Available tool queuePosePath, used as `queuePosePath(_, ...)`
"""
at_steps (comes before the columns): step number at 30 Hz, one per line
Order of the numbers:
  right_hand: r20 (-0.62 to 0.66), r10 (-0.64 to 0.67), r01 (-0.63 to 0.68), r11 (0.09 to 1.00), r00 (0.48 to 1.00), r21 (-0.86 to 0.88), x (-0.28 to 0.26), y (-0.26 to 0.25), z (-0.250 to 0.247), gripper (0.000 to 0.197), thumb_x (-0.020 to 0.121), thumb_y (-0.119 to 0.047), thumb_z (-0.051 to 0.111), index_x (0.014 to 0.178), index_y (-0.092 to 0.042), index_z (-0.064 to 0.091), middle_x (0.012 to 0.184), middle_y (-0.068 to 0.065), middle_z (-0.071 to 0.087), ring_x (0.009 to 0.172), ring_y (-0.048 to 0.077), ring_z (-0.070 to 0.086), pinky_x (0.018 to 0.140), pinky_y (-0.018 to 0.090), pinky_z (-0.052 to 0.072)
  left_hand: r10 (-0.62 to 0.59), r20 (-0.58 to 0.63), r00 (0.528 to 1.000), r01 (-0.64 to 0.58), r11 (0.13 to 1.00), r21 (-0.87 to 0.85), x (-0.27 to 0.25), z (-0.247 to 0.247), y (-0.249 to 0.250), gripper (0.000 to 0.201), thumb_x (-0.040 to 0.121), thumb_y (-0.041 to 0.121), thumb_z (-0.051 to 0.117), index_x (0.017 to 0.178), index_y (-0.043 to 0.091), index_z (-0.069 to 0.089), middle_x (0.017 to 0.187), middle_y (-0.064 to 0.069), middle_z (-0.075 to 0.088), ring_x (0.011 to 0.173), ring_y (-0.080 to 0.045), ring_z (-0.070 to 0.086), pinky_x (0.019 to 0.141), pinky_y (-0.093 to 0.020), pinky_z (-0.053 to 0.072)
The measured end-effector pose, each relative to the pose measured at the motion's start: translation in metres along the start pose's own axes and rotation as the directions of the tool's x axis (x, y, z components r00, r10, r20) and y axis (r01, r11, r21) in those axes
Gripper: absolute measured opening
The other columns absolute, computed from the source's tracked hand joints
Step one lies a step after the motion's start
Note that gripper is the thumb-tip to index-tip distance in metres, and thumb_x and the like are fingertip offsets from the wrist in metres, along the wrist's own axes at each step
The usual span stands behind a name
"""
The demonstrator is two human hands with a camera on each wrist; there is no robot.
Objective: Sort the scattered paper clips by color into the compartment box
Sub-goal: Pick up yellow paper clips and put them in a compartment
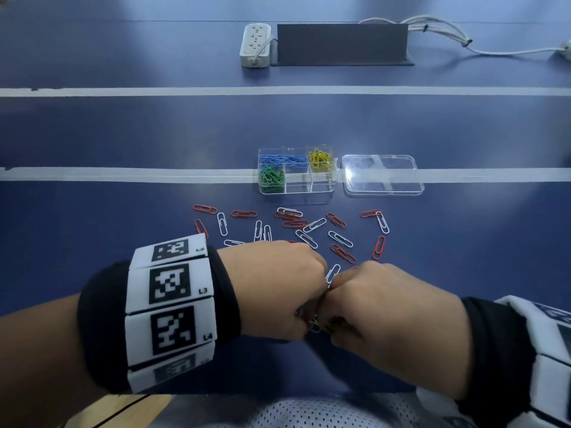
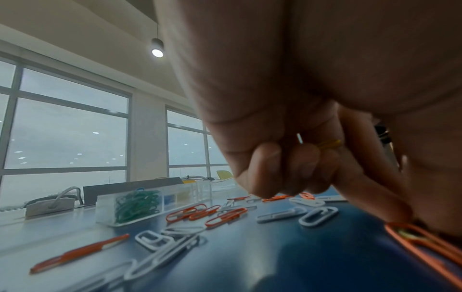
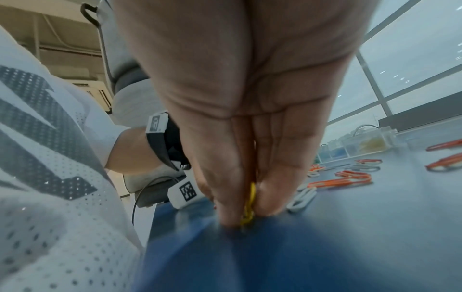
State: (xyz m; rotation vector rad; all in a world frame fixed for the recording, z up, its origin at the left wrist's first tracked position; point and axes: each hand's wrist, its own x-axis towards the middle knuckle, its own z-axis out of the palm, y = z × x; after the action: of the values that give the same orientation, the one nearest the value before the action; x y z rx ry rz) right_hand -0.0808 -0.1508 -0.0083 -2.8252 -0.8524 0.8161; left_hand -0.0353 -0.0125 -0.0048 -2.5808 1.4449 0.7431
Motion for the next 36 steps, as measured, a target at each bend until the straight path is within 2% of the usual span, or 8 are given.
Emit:
queuePosePath(3,-0.007,0.011,-0.011,1.0,1.0,0.011,-0.002,-0.001,0.003,0.023,0.085,-0.018,0.05,0.105,-0.029,0.054,0.111,0.002,0.058,0.1,0.03,0.059,0.081,0.04,0.052,0.001,-0.022,1.0,0.0,1.0,0.017,0.002,0.002,0.004,0.025,0.075,0.027,0.056,0.063,0.019,0.035,0.086,0.001,0.044,0.076,-0.021,0.044,0.063,-0.03,0.038)
queuePosePath(6,-0.024,0.023,-0.023,1.0,0.999,0.001,-0.005,-0.001,0.002,0.026,0.084,-0.017,0.047,0.105,-0.031,0.048,0.108,0.0,0.056,0.096,0.029,0.058,0.074,0.034,0.05,0.024,-0.02,1.0,-0.024,1.0,0.008,0.004,0.005,0.005,0.012,0.074,0.026,0.056,0.075,0.02,0.046,0.09,-0.001,0.049,0.082,-0.024,0.053,0.064,-0.032,0.046)
queuePosePath(13,0.09,0.065,-0.065,0.998,0.994,-0.002,-0.014,0.001,-0.015,0.026,0.075,-0.016,0.049,0.097,-0.029,0.052,0.093,-0.004,0.059,0.084,0.028,0.058,0.072,0.032,0.052,0.026,0.013,1.0,-0.025,0.997,-0.067,0.005,0.01,0.002,0.007,0.071,0.023,0.055,0.069,0.017,0.054,0.086,-0.003,0.061,0.076,-0.024,0.056,0.062,-0.028,0.048)
queuePosePath(17,-0.009,0.136,-0.137,0.99,0.991,-0.023,-0.011,0.026,-0.056,0.021,0.074,-0.024,0.052,0.09,-0.035,0.061,0.07,-0.011,0.056,0.068,0.009,0.054,0.068,0.02,0.046,0.026,0.027,0.999,-0.021,0.982,-0.188,0.005,0.004,-0.007,0.018,0.067,0.017,0.055,0.061,0.022,0.039,0.087,0.001,0.057,0.078,-0.02,0.053,0.071,-0.033,0.051)
queuePosePath(21,-0.262,0.262,-0.215,0.957,0.929,0.194,0.017,0.066,-0.095,0.011,0.074,-0.024,0.063,0.078,-0.029,0.071,0.054,-0.011,0.064,0.049,0.0,0.056,0.054,0.004,0.039,-0.026,-0.062,0.998,0.009,0.966,-0.258,0.01,-0.017,-0.02,0.013,0.066,0.018,0.058,0.065,0.023,0.046,0.063,0.007,0.052,0.061,-0.009,0.049,0.063,-0.028,0.05)
queuePosePath(24,-0.326,0.32,-0.227,0.929,0.89,0.293,0.05,0.086,-0.104,0.007,0.076,-0.023,0.067,0.079,-0.024,0.073,0.062,-0.002,0.07,0.047,0.005,0.059,0.065,0.019,0.051,-0.098,-0.137,0.986,0.055,0.956,-0.288,0.02,-0.036,-0.04,0.011,0.067,0.02,0.061,0.073,0.027,0.056,0.054,0.01,0.051,0.05,-0.001,0.047,0.054,-0.011,0.039)
queuePosePath(30,-0.331,0.374,-0.272,0.909,0.866,0.317,0.093,0.098,-0.111,0.004,0.075,-0.028,0.072,0.075,-0.025,0.069,0.054,-0.008,0.06,0.051,0.007,0.056,0.053,0.021,0.044,-0.331,-0.338,0.881,0.197,0.906,-0.374,0.045,-0.067,-0.091,0.016,0.073,0.018,0.059,0.084,0.028,0.066,0.056,0.014,0.053,0.05,0.005,0.05,0.055,-0.003,0.035)
queuePosePath(36,-0.307,0.376,-0.264,0.899,0.874,0.35,0.101,0.102,-0.113,0.007,0.08,-0.029,0.069,0.077,-0.023,0.069,0.057,-0.006,0.061,0.061,0.013,0.059,0.071,0.026,0.052,-0.418,-0.428,0.801,0.191,0.857,-0.478,0.066,-0.074,-0.114,0.027,0.078,0.009,0.057,0.102,0.019,0.058,0.079,0.001,0.066,0.063,-0.001,0.052,0.061,-0.012,0.039)
